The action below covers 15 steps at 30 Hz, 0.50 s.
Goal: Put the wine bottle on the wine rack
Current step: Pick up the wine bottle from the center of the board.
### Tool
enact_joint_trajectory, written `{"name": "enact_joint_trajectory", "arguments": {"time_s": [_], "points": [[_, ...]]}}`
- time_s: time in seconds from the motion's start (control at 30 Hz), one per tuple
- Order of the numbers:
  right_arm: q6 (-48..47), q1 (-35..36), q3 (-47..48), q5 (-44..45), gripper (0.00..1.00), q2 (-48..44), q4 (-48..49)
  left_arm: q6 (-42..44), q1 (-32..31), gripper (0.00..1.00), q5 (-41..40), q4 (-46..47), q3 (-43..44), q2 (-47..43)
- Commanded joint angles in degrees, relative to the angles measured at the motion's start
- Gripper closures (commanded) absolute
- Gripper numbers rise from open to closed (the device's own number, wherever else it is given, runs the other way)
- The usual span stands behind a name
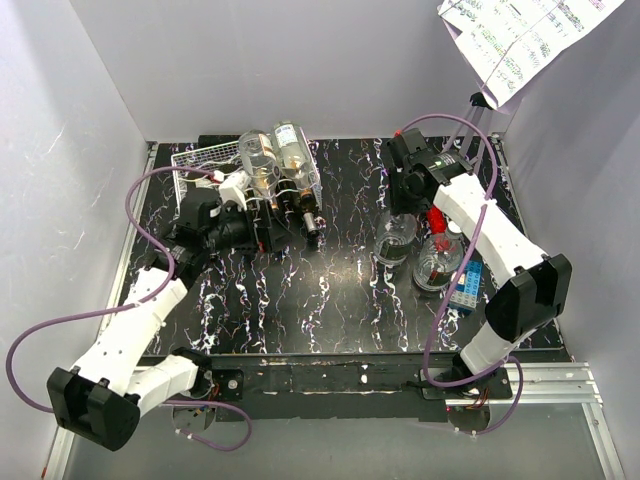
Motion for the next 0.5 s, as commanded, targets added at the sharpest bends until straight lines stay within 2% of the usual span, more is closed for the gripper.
{"name": "enact_joint_trajectory", "arguments": {"time_s": [0.0, 0.33, 0.47], "points": [[-0.46, 0.34, 3.23, -4.44, 0.99, -5.91, 1.47, 1.75, -3.62, 0.02, 0.2, 6.22, -3.46, -0.78], [1.56, 6.57, 3.85, -4.88, 0.99, -9.43, -1.17, 2.63, -13.73, 0.02, -3.93, 21.32, -9.7, 4.58], [2.53, 10.17, 4.64, -4.27, 0.99, -9.95, -2.84, 7.01, -20.23, 0.02, -11.73, 33.36, -13.65, 8.01]]}}
